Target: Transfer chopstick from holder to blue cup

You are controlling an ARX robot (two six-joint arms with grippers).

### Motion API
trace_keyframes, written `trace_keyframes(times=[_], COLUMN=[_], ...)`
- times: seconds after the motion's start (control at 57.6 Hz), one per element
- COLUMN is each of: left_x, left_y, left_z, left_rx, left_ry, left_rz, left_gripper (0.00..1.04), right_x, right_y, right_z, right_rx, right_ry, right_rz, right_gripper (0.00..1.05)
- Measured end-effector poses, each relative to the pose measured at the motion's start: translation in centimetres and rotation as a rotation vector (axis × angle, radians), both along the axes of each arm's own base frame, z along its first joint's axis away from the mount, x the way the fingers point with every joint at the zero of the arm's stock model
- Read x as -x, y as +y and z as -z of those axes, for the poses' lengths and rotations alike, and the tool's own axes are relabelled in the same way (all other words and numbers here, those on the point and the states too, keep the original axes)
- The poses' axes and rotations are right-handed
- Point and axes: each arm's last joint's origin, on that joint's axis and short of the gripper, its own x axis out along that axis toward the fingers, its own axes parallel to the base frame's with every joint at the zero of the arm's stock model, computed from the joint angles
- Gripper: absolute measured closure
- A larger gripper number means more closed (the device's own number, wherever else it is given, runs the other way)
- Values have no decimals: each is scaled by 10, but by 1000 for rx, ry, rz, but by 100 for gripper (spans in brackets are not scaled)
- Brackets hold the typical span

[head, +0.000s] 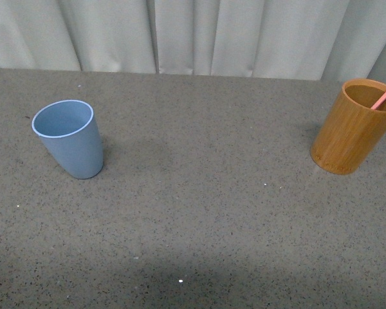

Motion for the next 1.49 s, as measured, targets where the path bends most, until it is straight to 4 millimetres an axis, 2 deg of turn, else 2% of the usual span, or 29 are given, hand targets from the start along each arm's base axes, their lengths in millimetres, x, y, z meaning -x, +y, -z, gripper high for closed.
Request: trace_keyframes(times=[1.494], left_x=[0], left_y=[0], left_z=[0], left_rx=[0], left_ry=[0], left_rz=[0], left_gripper=[7], right_x=[0], right_y=[0], right_z=[0], right_rx=[0], right_ry=[0], right_rz=[0], right_gripper=[10])
